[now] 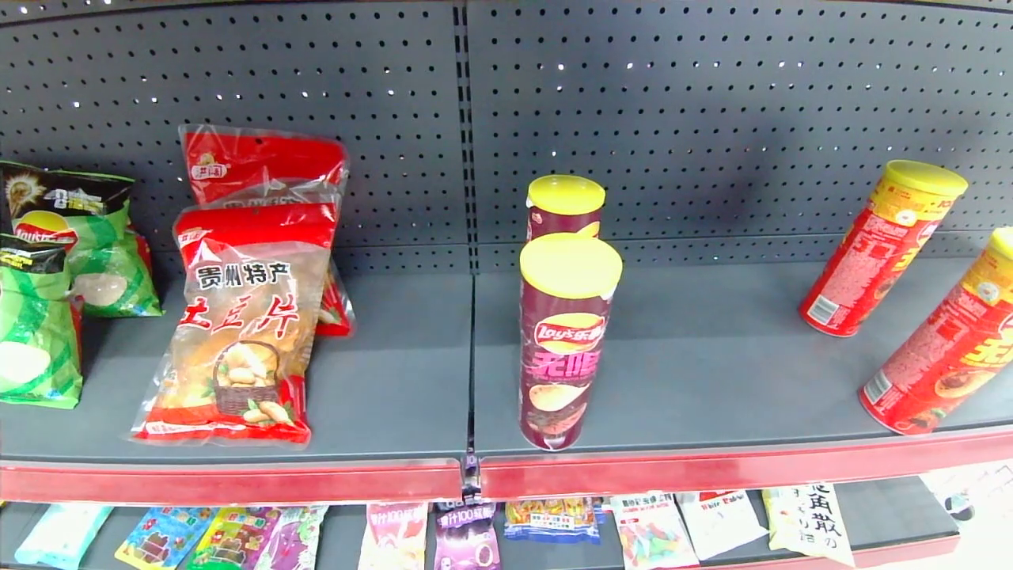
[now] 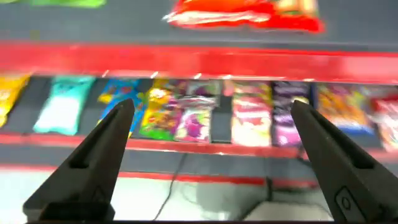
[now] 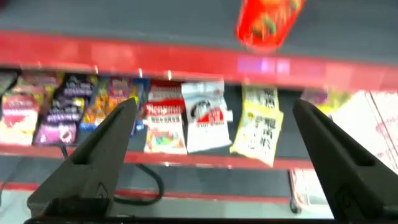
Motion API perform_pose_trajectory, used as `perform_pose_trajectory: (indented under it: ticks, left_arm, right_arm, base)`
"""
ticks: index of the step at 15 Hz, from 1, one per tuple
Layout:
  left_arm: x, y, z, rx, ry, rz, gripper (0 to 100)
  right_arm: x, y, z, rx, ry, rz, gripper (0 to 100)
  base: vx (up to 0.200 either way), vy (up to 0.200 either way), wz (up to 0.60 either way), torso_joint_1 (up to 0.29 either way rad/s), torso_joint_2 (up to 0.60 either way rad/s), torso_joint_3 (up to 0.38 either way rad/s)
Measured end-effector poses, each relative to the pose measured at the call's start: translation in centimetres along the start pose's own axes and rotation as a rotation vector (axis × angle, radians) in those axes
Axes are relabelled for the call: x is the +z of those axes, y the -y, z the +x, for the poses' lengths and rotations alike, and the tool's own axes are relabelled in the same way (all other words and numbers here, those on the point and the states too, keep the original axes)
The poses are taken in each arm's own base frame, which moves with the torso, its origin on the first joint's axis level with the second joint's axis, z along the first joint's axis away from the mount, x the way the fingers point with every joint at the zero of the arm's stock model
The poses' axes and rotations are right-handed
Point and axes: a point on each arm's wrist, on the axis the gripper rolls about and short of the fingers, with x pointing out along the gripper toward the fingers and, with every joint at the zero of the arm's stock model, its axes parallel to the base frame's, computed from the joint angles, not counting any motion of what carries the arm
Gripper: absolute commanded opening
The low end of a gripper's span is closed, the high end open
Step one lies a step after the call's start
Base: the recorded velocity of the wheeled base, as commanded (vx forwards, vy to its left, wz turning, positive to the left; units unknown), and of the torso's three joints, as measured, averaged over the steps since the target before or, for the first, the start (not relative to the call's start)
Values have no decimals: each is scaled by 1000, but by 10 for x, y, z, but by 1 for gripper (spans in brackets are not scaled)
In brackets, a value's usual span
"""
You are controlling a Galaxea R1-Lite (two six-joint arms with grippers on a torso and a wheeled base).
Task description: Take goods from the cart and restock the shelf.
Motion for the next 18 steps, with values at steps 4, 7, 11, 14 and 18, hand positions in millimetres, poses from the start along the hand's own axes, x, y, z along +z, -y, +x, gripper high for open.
perform_pose_trajectory:
  ticks: [4,7,11,14,18]
  left_arm:
    - [-28,-1,-4,16,159,-51,100]
    - [-33,1,3,-39,307,-69,100]
    - [-40,2,6,-53,286,-37,100]
    - [-41,2,6,-78,290,-27,100]
    - [-41,3,6,-111,284,-23,100]
  right_arm:
    - [-21,0,-4,-169,54,13,100]
    - [-28,-1,-2,-152,71,30,100]
    - [-31,-3,0,28,116,43,100]
    - [-36,-1,-1,-36,156,87,100]
    - [-41,-2,-2,-32,191,92,100]
  base:
    - [0,0,0,0,0,0]
    - [0,0,0,0,0,0]
    - [0,0,0,0,0,0]
    - [0,0,0,0,0,0]
    - [0,0,0,0,0,0]
